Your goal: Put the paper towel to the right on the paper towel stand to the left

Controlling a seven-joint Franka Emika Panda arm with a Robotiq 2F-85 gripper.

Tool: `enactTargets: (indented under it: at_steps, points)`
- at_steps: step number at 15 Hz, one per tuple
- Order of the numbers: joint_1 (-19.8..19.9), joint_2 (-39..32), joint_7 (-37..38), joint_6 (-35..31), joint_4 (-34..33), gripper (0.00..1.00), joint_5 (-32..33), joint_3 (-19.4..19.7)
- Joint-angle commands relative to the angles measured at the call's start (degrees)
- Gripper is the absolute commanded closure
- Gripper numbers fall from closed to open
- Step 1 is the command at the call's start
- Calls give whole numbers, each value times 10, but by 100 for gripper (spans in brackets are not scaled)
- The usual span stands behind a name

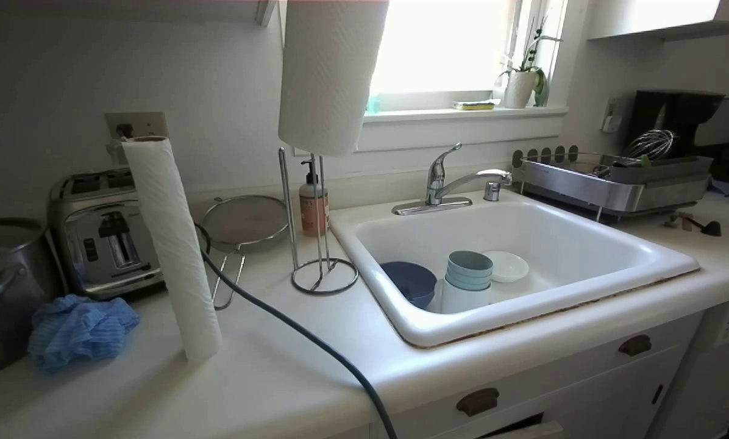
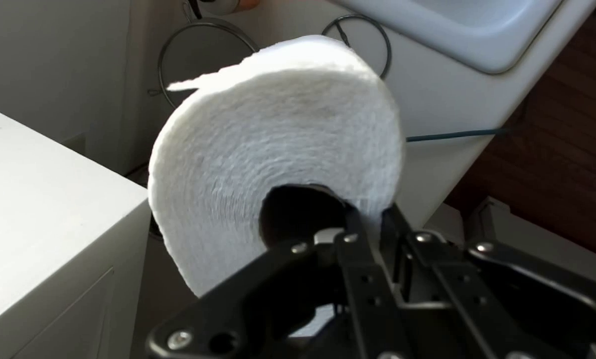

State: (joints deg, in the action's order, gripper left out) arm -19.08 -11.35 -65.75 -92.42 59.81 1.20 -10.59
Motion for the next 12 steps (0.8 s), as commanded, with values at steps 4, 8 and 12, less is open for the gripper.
enactTargets:
  at_steps: [4, 8, 12]
  points:
    - [-3, -4, -1, -2, 5, 96, 7, -1]
    - [-3, -9, 0, -4, 7, 60, 8, 0]
    - [-3, -13, 1, -4, 6, 33, 8, 0]
